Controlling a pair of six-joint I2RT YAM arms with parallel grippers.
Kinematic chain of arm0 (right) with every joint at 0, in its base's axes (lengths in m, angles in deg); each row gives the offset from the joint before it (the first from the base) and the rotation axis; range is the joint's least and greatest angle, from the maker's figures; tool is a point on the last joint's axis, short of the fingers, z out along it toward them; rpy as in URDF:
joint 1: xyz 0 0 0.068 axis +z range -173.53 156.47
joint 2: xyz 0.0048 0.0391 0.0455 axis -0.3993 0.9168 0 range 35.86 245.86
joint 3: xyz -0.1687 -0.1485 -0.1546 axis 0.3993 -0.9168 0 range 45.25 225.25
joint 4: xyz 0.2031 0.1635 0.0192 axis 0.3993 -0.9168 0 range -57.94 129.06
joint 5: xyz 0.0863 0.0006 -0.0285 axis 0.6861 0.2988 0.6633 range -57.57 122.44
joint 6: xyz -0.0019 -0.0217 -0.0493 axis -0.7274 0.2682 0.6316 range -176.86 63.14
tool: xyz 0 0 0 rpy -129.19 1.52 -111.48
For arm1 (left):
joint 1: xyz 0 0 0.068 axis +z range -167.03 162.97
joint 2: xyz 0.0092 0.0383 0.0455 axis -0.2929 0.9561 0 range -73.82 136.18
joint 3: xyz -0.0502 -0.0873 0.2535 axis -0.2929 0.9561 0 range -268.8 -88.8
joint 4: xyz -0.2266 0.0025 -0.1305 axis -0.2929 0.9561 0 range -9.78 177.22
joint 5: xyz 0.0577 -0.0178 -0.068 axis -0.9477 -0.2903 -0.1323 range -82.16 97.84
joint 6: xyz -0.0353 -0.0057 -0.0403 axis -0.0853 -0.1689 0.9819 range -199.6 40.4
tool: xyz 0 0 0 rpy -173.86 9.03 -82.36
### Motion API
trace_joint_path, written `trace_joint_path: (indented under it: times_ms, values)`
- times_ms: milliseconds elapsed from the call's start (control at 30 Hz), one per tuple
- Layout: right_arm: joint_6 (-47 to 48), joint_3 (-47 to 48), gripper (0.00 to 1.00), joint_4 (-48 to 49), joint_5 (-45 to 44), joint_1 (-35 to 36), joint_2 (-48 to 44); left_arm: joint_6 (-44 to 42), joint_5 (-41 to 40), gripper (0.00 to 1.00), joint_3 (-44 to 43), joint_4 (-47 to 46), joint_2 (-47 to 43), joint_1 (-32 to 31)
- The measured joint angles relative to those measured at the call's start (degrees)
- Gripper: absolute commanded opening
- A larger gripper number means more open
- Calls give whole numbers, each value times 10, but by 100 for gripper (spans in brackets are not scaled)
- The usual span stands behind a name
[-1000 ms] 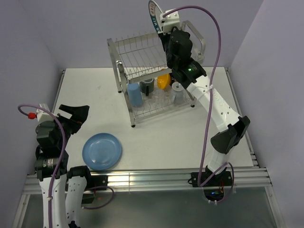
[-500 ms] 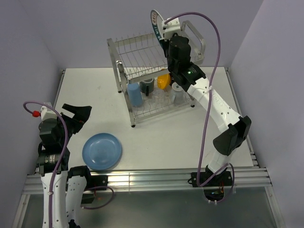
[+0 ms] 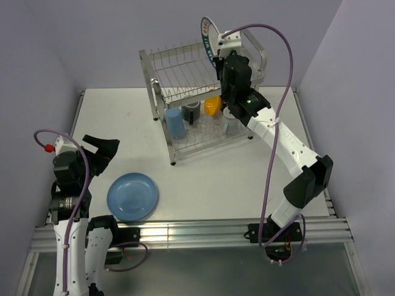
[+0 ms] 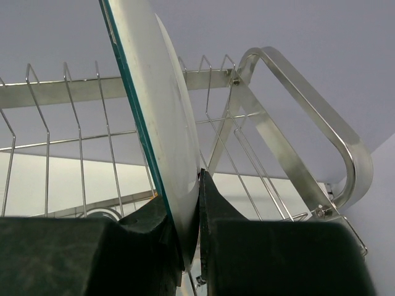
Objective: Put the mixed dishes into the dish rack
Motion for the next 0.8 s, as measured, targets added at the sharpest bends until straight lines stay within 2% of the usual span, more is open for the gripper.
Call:
trace_joint_path:
  times_ms: [100, 233, 400, 533, 600, 700, 800]
  values:
    - [-11, -4, 0, 5, -1, 0, -3, 0, -7, 98, 1, 6, 16, 0]
    - [-20, -5, 17, 5, -4, 0, -4, 3, -15, 98, 11, 19, 49, 0]
    - [-36, -9, 19, -3, -5, 0, -7, 12, -17, 98, 29, 32, 94, 0]
    - [-46, -7, 27, -24, -16, 6, -7, 22, -16, 98, 45, 33, 104, 0]
    - [-50, -4, 28, -29, -18, 8, -7, 24, -16, 98, 47, 33, 102, 0]
    - [-57, 2, 35, -43, -24, 10, -7, 26, -17, 98, 47, 33, 97, 0]
    - [-64, 4, 50, -49, -31, 10, -7, 26, -17, 99, 47, 33, 97, 0]
